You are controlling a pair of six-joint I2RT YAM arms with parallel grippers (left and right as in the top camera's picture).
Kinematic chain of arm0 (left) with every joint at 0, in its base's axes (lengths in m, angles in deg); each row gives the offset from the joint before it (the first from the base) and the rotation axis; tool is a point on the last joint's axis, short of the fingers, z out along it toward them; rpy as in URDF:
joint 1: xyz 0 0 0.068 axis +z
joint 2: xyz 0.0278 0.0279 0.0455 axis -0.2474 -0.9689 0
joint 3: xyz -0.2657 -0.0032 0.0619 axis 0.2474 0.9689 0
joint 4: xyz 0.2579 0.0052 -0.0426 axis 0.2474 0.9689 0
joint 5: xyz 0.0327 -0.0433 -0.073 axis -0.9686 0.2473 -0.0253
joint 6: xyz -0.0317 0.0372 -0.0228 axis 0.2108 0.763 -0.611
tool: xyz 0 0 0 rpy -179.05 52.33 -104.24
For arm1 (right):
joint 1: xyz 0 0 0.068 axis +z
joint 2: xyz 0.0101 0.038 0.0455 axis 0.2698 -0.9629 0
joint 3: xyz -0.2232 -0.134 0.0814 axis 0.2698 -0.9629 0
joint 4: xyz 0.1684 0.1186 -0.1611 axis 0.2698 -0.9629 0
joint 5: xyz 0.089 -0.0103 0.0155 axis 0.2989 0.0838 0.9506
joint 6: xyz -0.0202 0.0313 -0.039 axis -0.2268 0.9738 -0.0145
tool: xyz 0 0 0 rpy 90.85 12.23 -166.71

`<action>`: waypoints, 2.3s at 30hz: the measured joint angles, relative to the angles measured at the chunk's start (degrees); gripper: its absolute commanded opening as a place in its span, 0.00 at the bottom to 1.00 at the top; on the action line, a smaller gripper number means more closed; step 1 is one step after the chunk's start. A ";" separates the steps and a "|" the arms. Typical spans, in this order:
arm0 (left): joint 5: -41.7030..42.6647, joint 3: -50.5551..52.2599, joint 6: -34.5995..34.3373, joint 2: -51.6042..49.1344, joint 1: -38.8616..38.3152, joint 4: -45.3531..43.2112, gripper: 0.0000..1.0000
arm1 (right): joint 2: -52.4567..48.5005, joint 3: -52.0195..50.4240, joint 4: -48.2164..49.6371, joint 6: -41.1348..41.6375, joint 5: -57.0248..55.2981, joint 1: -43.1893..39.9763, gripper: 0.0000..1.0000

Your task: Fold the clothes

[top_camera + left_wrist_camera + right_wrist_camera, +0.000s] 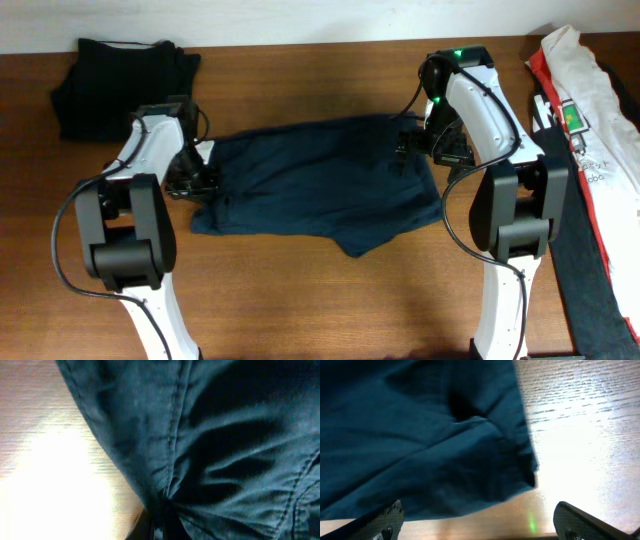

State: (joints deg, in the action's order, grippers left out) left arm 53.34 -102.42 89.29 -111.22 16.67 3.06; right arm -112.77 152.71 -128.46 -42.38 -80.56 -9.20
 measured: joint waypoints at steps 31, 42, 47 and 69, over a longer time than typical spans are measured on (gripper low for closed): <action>4.83 -46.53 -8.00 -9.22 -27.80 20.09 0.00 | 0.00 0.07 4.94 -4.26 7.52 -1.60 0.73; 6.71 -47.04 -8.24 -9.22 -28.28 26.58 0.00 | -1.01 -0.48 7.74 -3.78 9.35 -2.73 0.04; 7.41 -47.04 -9.09 -9.22 -28.28 27.45 0.00 | -1.68 -4.31 11.80 -2.29 9.94 1.22 0.04; 20.13 -47.04 -8.74 -9.22 -28.28 28.37 0.00 | -6.38 -7.02 19.96 0.48 10.67 2.01 0.04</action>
State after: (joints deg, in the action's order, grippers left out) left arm 73.47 -149.46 80.55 -120.44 -11.61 31.43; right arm -119.15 145.69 -108.50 -41.90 -69.89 -7.18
